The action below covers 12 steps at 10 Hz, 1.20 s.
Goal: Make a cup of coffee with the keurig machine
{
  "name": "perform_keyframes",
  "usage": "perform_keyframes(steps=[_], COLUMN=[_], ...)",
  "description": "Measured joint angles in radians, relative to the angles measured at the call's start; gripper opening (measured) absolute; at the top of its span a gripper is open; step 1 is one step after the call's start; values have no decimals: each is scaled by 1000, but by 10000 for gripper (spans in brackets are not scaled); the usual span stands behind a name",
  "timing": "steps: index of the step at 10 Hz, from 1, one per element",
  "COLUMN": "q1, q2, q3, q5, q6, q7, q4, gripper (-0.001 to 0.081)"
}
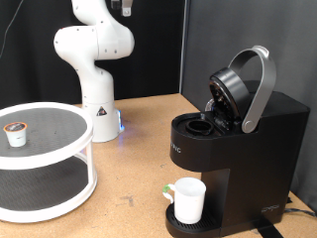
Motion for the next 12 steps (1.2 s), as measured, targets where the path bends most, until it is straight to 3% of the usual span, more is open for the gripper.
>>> perform_keyframes(steps=[2, 7, 12], q1=[-6, -51, -59], q2=[-1, -25, -27], q3=[-20, -167, -219], q5=[0, -92, -97], q6=[5, -8, 19], q7=[-3, -162, -200], q4=[0, -1, 3], gripper=[802, 802, 802])
